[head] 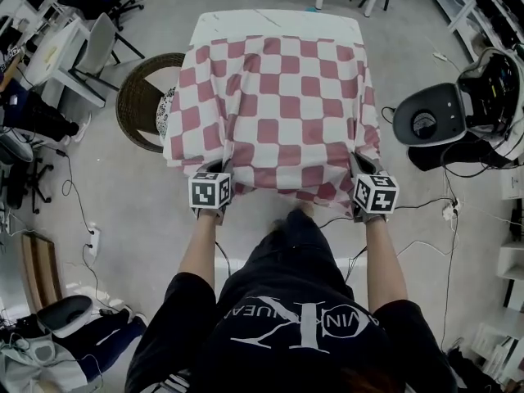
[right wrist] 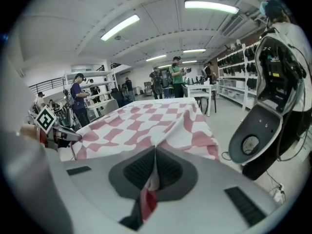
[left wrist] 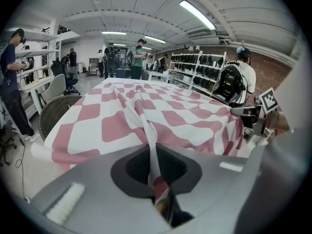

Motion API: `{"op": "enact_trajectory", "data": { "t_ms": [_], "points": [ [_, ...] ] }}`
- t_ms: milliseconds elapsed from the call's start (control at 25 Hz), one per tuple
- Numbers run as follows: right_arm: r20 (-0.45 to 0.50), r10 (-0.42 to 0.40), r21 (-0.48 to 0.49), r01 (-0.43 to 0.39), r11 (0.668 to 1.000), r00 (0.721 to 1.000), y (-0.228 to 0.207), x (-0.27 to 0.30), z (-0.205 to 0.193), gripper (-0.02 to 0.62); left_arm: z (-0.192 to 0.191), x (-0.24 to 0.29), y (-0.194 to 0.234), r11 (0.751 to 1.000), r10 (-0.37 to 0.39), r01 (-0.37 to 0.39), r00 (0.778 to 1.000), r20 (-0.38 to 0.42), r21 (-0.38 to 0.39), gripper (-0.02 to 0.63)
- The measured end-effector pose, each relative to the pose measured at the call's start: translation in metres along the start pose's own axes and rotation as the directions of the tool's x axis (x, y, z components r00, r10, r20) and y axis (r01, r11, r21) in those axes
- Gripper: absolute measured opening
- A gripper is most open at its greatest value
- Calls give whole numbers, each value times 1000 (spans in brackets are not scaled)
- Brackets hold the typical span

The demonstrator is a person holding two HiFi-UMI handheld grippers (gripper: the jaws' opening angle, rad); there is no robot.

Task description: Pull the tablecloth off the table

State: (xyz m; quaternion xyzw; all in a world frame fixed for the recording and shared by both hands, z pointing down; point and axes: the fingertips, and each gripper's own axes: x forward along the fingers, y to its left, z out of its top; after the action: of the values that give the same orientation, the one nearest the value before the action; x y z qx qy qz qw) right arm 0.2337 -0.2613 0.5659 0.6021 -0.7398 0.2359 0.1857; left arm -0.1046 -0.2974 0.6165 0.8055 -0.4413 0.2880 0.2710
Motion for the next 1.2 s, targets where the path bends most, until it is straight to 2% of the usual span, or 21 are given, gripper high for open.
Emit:
{"op": "enact_trajectory", "data": {
  "t_ms": [560,800,1000,1200],
  "points": [
    [9,57,16,-57,998,998,8,-29,-21,12,-21,-41,-19,997,61,-58,996,69,-42,23],
    [2,91,-3,-91,996,996,9,-54,-29,12,-26,-67,-38,992,106,-97,988,111,-83,23],
    [-11,123,-9,-123,992,992,15,-76,-49,12,-37,-90,-52,988,140,-128,980,138,-91,23],
    [16,156,-1,-156,988,988,15,-96,-54,12,-46,-112,-69,983,174,-161,969,176,-84,23]
  ]
}}
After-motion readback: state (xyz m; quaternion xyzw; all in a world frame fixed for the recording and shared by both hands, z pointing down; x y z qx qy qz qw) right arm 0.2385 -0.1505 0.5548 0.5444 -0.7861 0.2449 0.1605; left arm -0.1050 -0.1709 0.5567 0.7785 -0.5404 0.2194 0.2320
